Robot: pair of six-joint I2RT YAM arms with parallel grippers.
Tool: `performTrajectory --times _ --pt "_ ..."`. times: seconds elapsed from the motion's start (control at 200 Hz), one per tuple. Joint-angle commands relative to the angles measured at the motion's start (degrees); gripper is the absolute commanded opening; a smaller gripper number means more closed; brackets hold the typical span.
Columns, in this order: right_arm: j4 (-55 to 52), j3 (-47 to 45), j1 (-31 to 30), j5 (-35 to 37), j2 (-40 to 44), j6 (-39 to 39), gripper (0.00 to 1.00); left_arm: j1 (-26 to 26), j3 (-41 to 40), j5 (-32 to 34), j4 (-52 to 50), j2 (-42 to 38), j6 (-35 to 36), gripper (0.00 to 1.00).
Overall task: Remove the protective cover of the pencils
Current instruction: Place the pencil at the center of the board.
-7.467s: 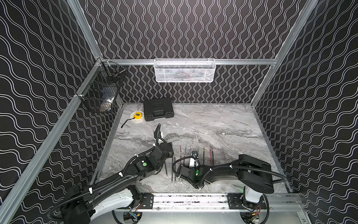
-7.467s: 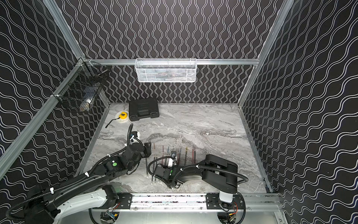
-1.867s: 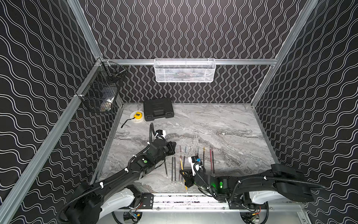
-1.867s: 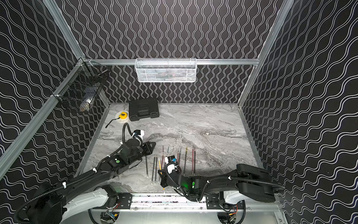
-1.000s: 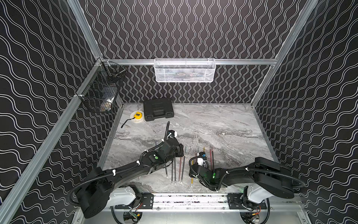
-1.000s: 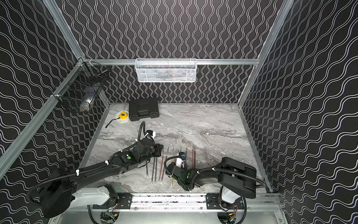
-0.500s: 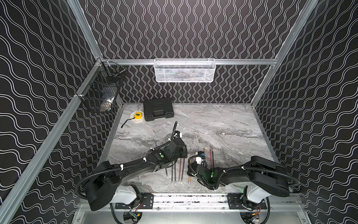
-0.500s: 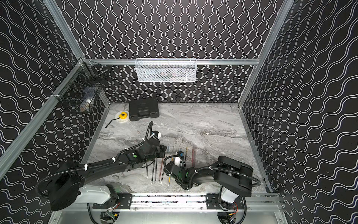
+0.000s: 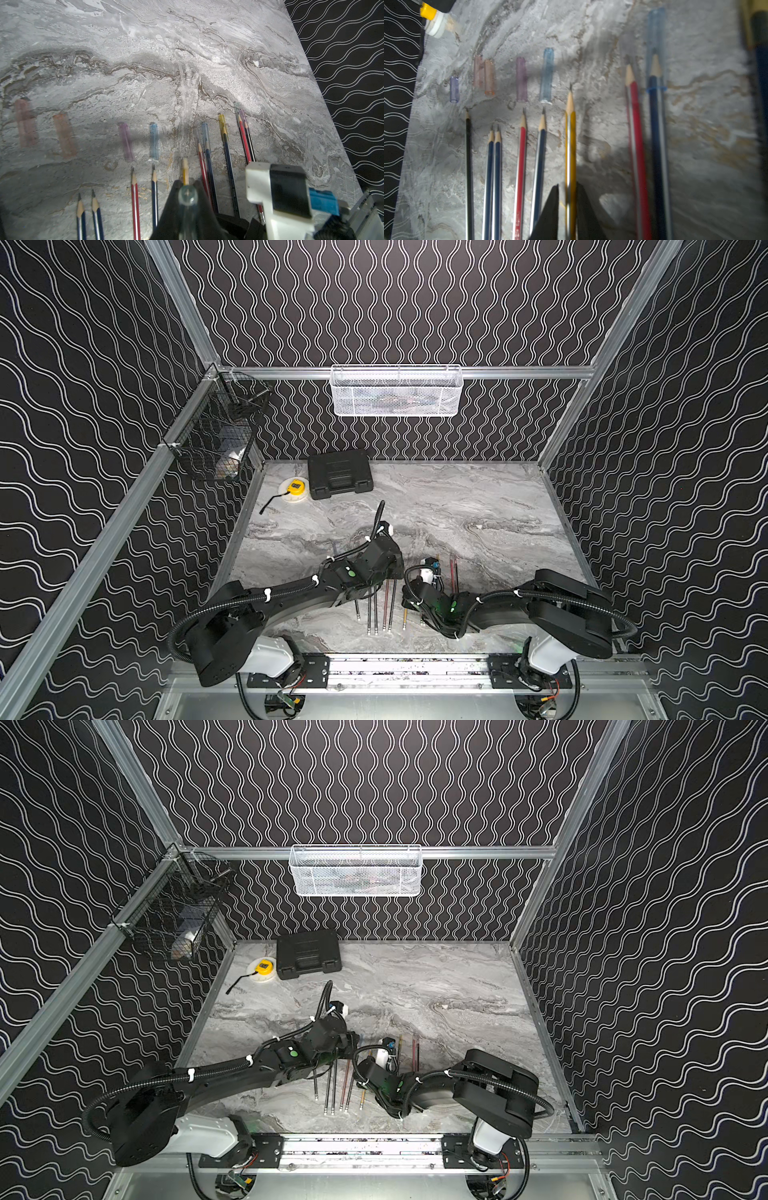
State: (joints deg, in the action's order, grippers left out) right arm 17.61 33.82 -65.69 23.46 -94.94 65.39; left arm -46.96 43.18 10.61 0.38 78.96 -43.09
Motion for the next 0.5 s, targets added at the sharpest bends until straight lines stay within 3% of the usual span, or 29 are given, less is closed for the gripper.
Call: performTrajectory --times 0.0,0.265,0.49 --pt "-6.3 0.3 0.1 -3.1 -1.4 -0.1 0.25 -0.1 0.6 0.9 0.4 0.6 1.1 0.03" --pt "-6.9 0.9 0.1 -3.6 -2.2 0.2 0.25 -0.1 1.8 0.4 -0.1 3.1 1.4 0.02" --pt "-8.3 -0.8 0.1 -2.6 3.6 -1.0 0.23 -0.1 2.0 0.3 0.1 4.0 1.4 0.02"
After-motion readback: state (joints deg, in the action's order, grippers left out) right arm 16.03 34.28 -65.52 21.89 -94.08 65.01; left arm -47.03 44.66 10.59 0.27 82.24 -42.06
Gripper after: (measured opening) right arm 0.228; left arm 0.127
